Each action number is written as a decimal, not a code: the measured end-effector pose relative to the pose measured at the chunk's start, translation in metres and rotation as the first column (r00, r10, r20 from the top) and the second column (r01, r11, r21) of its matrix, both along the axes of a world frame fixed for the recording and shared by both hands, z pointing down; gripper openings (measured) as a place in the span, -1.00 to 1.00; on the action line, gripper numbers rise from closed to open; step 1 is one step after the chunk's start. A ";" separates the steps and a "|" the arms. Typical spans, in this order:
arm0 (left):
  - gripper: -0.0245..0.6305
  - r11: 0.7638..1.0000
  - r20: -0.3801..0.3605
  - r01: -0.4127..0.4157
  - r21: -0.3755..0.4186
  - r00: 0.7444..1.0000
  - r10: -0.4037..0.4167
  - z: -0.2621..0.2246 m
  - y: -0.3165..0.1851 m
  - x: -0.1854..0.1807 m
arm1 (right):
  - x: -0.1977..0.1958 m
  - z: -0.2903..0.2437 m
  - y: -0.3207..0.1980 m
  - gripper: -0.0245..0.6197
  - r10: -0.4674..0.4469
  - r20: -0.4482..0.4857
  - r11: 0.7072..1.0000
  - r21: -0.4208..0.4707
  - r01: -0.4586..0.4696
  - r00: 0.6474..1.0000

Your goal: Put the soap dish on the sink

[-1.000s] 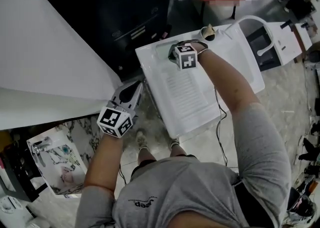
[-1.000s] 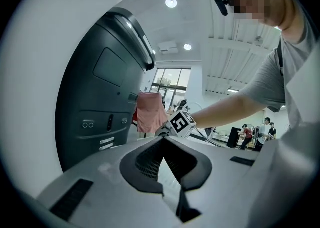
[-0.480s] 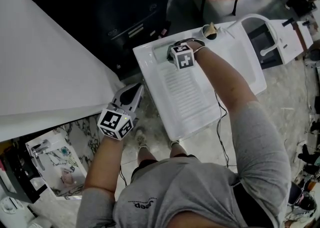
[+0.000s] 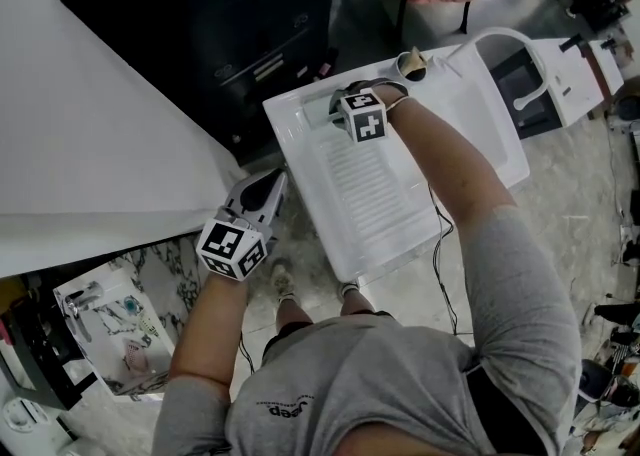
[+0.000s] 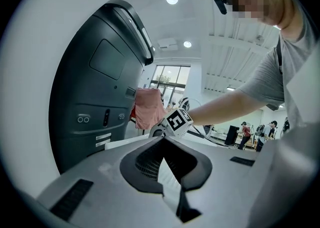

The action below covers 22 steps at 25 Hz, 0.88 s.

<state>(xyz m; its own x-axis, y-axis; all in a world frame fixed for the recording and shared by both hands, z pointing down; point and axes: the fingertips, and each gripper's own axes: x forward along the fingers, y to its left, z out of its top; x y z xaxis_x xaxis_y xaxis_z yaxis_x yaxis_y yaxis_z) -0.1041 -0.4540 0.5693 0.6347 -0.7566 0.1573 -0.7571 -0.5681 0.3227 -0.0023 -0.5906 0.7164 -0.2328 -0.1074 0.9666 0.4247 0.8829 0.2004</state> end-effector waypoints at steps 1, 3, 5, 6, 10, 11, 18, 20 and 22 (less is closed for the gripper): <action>-0.88 1.000 0.003 -0.001 0.004 1.000 0.001 -0.003 0.001 0.000 | 0.000 -0.007 0.000 -0.51 0.008 0.015 1.000 0.009 -0.008 1.000; -0.88 1.000 0.010 0.000 0.014 1.000 0.000 -0.009 0.000 0.001 | -0.002 -0.025 -0.002 -0.51 0.038 0.069 0.999 0.019 -0.040 0.997; -0.88 1.000 0.016 0.005 0.027 1.000 -0.006 -0.016 -0.001 0.001 | -0.007 -0.049 -0.002 -0.51 0.097 0.156 0.995 0.006 -0.100 0.983; -0.88 0.999 0.020 0.008 0.033 1.000 -0.008 -0.020 -0.001 0.001 | -0.008 -0.063 0.000 -0.52 0.137 0.205 0.990 -0.012 -0.138 0.969; -0.88 0.998 0.037 0.005 0.067 0.999 -0.008 -0.042 0.000 0.006 | -0.009 -0.125 0.010 -0.55 0.307 0.399 0.951 -0.107 -0.289 0.864; -0.88 0.997 0.041 0.004 0.077 0.999 -0.007 -0.049 0.000 0.007 | -0.007 -0.141 0.011 -0.55 0.349 0.450 0.936 -0.138 -0.323 0.822; -0.88 0.993 0.059 0.012 0.114 0.998 -0.019 -0.087 0.006 0.013 | 0.034 -0.225 0.042 -0.60 0.589 0.644 0.796 -0.360 -0.487 0.488; -0.88 0.992 0.069 0.016 0.125 0.997 -0.025 -0.096 0.007 0.012 | 0.047 -0.235 0.051 -0.60 0.623 0.661 0.762 -0.392 -0.516 0.418; -0.88 0.992 0.073 0.021 0.127 0.997 -0.030 -0.103 0.012 0.010 | 0.058 -0.241 0.063 -0.62 0.649 0.670 0.730 -0.416 -0.543 0.359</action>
